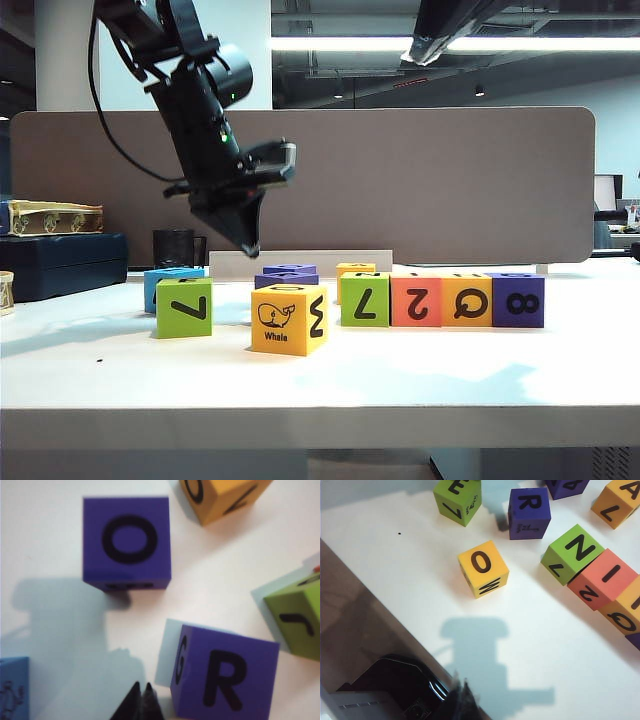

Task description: Select the appropriate blocks from the scattered letter blocks on the table and arrange them in a row to spell out "LEARNING".

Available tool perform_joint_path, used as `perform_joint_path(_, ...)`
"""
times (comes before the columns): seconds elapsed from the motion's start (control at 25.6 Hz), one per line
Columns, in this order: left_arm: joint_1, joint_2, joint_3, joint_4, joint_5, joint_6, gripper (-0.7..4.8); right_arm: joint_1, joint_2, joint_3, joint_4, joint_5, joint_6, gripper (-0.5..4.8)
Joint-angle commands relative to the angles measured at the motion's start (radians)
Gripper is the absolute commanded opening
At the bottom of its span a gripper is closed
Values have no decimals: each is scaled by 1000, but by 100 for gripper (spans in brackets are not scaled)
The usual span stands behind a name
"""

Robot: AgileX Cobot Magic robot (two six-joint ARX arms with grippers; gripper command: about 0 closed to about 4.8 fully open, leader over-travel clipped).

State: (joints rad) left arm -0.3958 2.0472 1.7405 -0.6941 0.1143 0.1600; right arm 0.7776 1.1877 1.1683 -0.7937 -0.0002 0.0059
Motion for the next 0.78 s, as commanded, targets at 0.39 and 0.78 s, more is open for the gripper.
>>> perform_joint_path(0.39,-3,39,-3,-35,68,-4,-6,1,-3,6,8,2,2,-2)
perform_joint_path(0.78,-4,39,-3,-98,143,-5,-6,1,-3,6,9,2,2,-2)
